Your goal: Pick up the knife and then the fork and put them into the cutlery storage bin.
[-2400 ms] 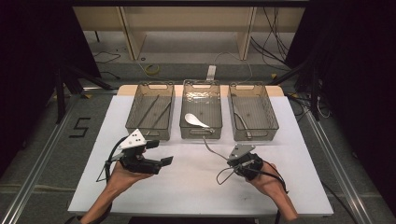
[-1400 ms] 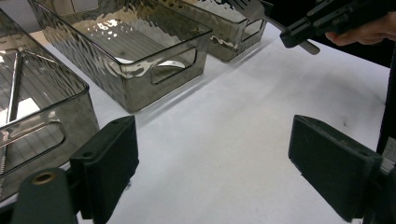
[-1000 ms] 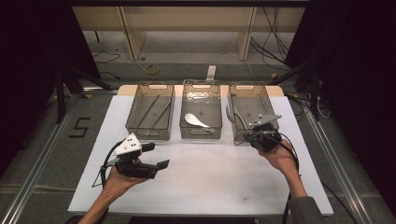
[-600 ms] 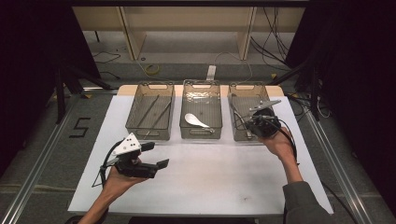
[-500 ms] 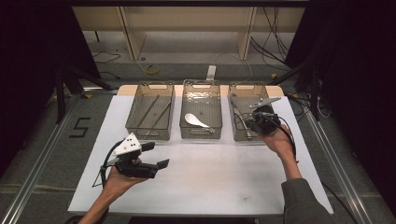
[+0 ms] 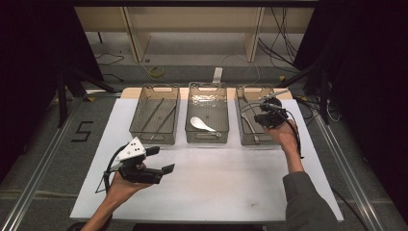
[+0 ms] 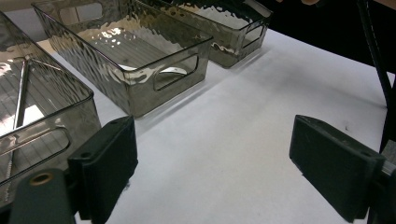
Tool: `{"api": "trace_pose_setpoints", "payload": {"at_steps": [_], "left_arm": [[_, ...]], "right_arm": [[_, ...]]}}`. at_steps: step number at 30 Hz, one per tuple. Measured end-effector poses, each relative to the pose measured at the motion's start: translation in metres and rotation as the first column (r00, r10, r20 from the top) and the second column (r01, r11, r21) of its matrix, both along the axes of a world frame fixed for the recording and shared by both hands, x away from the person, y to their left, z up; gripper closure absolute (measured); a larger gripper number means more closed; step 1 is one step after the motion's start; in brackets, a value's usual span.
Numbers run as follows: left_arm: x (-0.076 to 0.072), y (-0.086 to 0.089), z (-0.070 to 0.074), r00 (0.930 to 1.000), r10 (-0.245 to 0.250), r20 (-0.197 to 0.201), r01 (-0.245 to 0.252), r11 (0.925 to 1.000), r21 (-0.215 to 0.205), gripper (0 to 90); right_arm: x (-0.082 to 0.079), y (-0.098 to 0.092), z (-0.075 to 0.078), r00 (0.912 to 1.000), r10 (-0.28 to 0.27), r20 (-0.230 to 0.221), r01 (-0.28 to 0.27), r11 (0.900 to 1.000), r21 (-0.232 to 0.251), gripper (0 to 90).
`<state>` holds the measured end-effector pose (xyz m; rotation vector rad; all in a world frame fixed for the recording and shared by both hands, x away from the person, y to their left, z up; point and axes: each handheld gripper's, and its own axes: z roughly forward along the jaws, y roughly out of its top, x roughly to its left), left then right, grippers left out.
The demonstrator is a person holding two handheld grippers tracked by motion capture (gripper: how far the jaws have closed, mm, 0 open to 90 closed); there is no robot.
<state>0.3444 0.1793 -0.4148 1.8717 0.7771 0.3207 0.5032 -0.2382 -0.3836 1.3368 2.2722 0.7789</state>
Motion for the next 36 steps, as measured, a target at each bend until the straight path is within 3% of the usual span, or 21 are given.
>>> {"api": "trace_pose_setpoints", "payload": {"at_steps": [8, 21, 36], "left_arm": [[0.0, -0.002, 0.0, 1.0, -0.01, 0.0, 0.01, 0.9999, 0.008, 14.5], [0.0, -0.003, -0.001, 0.9999, -0.01, -0.004, 0.01, 0.9999, 0.002, 14.5], [0.0, -0.002, 0.0, 0.9999, -0.01, 0.005, 0.01, 1.0, -0.002, 14.5]], "right_arm": [[0.014, -0.003, -0.007, 0.9983, -0.049, -0.03, 0.049, 0.999, -0.024, 87.4], [0.028, -0.006, -0.013, 0.9925, -0.108, -0.058, 0.107, 0.994, -0.02, 87.4], [0.033, -0.008, -0.029, 0.9818, -0.157, -0.107, 0.152, 0.987, -0.049, 87.0]]}}
